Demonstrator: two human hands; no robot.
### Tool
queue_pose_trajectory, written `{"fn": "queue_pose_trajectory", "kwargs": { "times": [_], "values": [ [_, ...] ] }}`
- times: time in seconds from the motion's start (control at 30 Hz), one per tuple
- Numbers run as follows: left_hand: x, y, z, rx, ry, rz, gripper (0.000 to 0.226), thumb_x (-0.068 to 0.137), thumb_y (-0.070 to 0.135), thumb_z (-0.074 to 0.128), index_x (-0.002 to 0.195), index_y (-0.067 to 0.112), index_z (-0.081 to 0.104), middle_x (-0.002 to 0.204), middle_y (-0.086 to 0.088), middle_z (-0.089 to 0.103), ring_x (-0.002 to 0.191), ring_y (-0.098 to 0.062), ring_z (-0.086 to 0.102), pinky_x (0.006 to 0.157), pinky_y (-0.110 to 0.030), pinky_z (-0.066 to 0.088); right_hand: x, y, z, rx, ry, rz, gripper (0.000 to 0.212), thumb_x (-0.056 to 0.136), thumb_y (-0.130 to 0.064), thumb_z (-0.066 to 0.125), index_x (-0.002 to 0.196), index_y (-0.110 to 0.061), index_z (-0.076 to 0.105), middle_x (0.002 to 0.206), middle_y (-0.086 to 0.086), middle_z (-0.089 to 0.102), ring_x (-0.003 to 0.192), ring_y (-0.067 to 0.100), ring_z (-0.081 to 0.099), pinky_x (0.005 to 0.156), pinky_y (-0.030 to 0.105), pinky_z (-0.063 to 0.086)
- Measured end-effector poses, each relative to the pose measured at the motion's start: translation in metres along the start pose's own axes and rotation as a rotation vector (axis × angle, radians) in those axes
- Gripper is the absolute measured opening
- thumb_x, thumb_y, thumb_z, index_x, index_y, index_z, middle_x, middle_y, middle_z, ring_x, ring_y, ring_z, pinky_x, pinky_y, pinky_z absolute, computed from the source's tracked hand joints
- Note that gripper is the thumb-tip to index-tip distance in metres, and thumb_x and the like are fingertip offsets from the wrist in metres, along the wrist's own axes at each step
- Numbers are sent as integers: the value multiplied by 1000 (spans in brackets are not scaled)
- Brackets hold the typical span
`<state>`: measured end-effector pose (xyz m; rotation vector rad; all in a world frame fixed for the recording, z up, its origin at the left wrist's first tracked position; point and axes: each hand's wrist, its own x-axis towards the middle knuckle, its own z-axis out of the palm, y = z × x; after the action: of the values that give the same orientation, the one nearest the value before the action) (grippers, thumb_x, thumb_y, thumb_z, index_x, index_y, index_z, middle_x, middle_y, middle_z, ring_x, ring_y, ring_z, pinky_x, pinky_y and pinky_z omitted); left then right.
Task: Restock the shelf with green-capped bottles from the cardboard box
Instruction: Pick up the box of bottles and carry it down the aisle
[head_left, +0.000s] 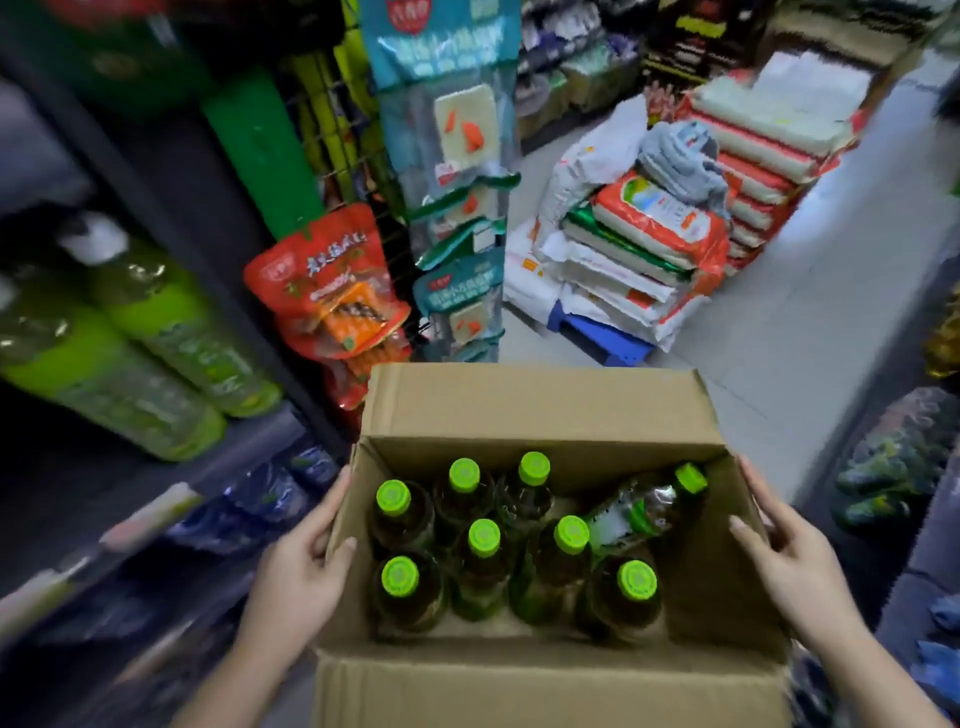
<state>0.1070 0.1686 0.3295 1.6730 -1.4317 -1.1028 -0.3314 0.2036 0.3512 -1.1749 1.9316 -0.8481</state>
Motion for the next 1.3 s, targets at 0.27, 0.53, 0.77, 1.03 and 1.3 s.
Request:
{"fn": "queue_pose_trajectory", "kwargs": {
  "times": [0.27,0.53,0.77,1.03,1.3],
  "values": [
    [-135,-36,6,-136,493,-228,81,89,-3,57,123,68,39,93,32,70,84,8,60,69,-10,36,85,-67,56,-208,-407,-329,68,92,-15,59,128,-68,37,103,-19,72,77,-6,66,69,28,57],
    [-280,-60,8,-155,960,-520,62,77,37,58,125,70,37,114,48,55,112,2,58,90,-31,46,36,-147,195,-281,-843,-642,73,91,-1,59,134,-57,40,108,-32,62,83,-7,59,67,2,45],
    [-398,-98,19,-269,1263,-721,52,77,36,57,126,17,58,117,-19,68,104,-18,64,91,-39,47,-65,-186,322,-311,-1221,-828,71,90,-4,59,131,-58,39,128,-35,46,103,-30,45,83,-2,36],
    [-474,-80,10,-279,1623,-753,66,82,6,62,125,54,48,114,29,64,104,15,54,84,-1,41,-194,-216,425,-359,-1508,-1034,77,89,-1,59,123,-68,39,115,-56,43,100,-34,43,77,-9,33],
    [-531,-93,-2,-308,1787,-932,88,85,-8,60,124,68,40,103,52,53,108,22,49,77,4,39,-308,-240,509,-445,-1745,-1094,68,93,-12,57,131,-64,37,125,-33,54,116,-3,55,94,25,48]
  ]
}}
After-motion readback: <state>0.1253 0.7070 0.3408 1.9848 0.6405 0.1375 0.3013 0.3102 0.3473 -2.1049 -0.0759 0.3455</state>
